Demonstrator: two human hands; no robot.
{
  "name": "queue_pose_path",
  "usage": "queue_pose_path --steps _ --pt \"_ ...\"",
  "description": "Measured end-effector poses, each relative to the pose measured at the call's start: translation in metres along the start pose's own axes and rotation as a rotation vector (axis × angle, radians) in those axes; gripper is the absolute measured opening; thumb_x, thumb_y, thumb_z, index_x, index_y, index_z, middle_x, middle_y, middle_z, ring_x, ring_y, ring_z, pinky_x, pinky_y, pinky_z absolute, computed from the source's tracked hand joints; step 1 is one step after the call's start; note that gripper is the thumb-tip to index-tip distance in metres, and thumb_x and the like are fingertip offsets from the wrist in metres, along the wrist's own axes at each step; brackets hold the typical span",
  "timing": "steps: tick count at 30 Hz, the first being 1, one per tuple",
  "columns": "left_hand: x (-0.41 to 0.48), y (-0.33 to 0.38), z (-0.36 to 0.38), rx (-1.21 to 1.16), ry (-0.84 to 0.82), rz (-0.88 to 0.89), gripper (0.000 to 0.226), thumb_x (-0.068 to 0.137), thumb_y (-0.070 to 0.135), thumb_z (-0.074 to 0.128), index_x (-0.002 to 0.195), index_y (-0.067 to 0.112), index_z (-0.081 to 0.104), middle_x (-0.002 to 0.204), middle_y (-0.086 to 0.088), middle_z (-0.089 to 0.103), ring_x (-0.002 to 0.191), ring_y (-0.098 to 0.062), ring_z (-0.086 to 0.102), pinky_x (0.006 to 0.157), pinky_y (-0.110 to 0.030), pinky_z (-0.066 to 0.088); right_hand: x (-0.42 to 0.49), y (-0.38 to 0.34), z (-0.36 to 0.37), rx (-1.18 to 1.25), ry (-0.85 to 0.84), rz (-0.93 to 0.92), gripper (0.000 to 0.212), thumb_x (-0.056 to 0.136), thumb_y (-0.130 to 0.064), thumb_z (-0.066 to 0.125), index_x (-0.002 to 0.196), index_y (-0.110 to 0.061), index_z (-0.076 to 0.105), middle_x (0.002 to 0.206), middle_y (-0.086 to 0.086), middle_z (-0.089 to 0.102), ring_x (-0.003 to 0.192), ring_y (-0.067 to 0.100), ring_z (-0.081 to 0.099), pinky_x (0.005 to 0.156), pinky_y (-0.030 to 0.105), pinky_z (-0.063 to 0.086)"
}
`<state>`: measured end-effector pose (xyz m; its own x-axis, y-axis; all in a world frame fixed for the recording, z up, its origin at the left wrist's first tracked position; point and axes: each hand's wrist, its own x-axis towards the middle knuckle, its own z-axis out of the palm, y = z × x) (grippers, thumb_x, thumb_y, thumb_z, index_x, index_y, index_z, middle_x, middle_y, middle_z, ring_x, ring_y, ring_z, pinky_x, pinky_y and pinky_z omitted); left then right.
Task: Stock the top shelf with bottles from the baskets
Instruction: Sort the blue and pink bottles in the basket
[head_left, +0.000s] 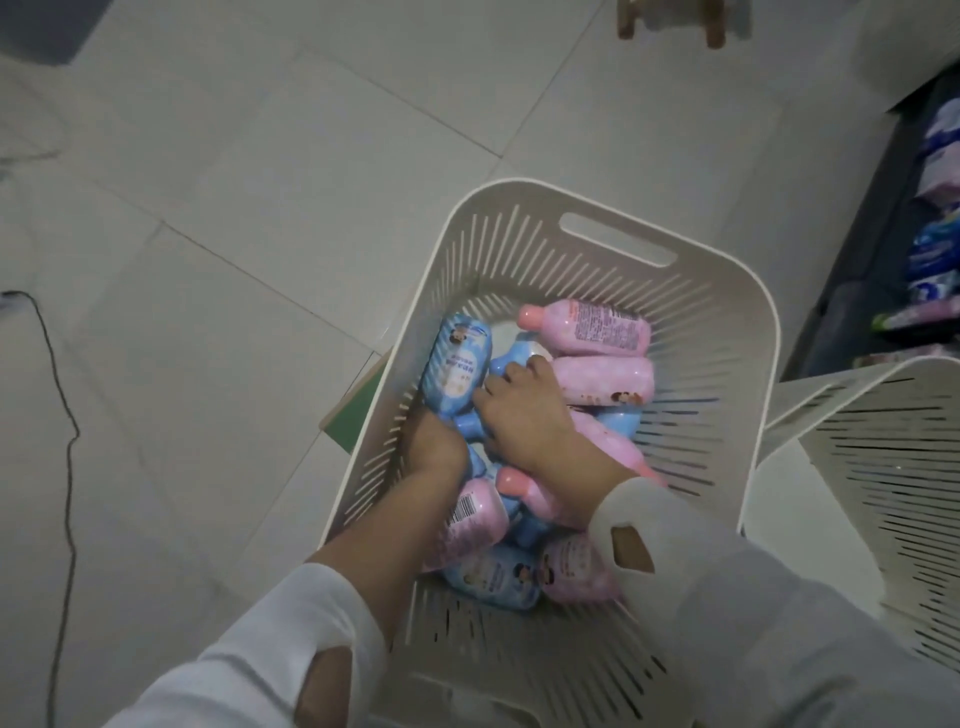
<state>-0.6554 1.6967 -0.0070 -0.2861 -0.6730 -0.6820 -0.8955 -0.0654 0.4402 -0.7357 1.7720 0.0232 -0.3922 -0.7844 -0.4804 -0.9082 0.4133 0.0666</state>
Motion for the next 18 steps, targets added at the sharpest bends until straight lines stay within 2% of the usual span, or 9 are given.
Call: queue_pose_path --steps 3,7,11,13,15,18 --pt "-0.011 0.012 -0.005 -0.009 0.002 -0.027 0.035 0.093 0.015 0.05 0.123 -0.004 0.053 0.124 -0.024 0.057 0.114 -0.038 0.055 0.096 -0.042 0.044 -0.006 0.006 -0.002 0.033 0.045 -0.041 0.03 0.082 -0.031 0.056 0.111 -0.022 0.062 0.114 0.001 0.057 0.11 0.027 0.05 0.101 0.046 0.027" --pt "-0.027 0.029 -0.018 -0.01 -0.059 0.059 0.033 0.094 0.017 0.051 0.118 -0.005 0.055 0.118 -0.023 0.061 0.108 -0.036 0.059 0.082 -0.032 0.043 -0.019 0.015 -0.017 0.154 0.062 -0.038 0.031 0.083 -0.028 0.055 0.113 -0.024 0.062 0.117 0.001 0.057 0.116 0.028 0.047 0.111 0.047 0.017" --pt "-0.044 0.059 -0.037 0.046 -0.007 0.206 0.029 0.093 0.012 0.05 0.116 -0.006 0.051 0.119 -0.025 0.059 0.109 -0.036 0.056 0.081 -0.032 0.036 -0.026 0.026 -0.03 0.248 0.139 0.0 0.022 0.078 -0.026 0.061 0.099 -0.02 0.065 0.1 0.002 0.066 0.11 0.028 0.053 0.108 0.045 0.022" --pt "-0.052 0.073 -0.047 0.125 0.018 0.288 0.027 0.093 0.011 0.05 0.115 -0.006 0.05 0.119 -0.025 0.058 0.109 -0.037 0.056 0.082 -0.034 0.036 -0.032 0.032 -0.036 0.282 0.117 0.042 0.024 0.077 -0.03 0.063 0.1 -0.021 0.063 0.102 0.002 0.065 0.116 0.023 0.049 0.11 0.041 0.018" --pt "-0.058 0.083 -0.058 0.23 0.046 0.363 0.026 0.093 0.014 0.05 0.113 -0.002 0.051 0.117 -0.024 0.059 0.108 -0.038 0.056 0.082 -0.038 0.043 -0.042 0.038 -0.046 0.354 0.115 0.095 0.029 0.078 -0.031 0.063 0.105 -0.021 0.061 0.106 0.003 0.064 0.121 0.021 0.046 0.111 0.037 0.018" --pt "-0.069 0.096 -0.074 0.34 0.035 0.499 0.022 0.092 0.015 0.051 0.109 0.002 0.053 0.113 -0.02 0.06 0.105 -0.038 0.057 0.082 -0.04 0.044 -0.058 0.044 -0.063 0.499 0.147 0.195 0.031 0.081 -0.031 0.062 0.111 -0.02 0.06 0.111 0.008 0.063 0.114 0.027 0.053 0.096 0.035 0.036"
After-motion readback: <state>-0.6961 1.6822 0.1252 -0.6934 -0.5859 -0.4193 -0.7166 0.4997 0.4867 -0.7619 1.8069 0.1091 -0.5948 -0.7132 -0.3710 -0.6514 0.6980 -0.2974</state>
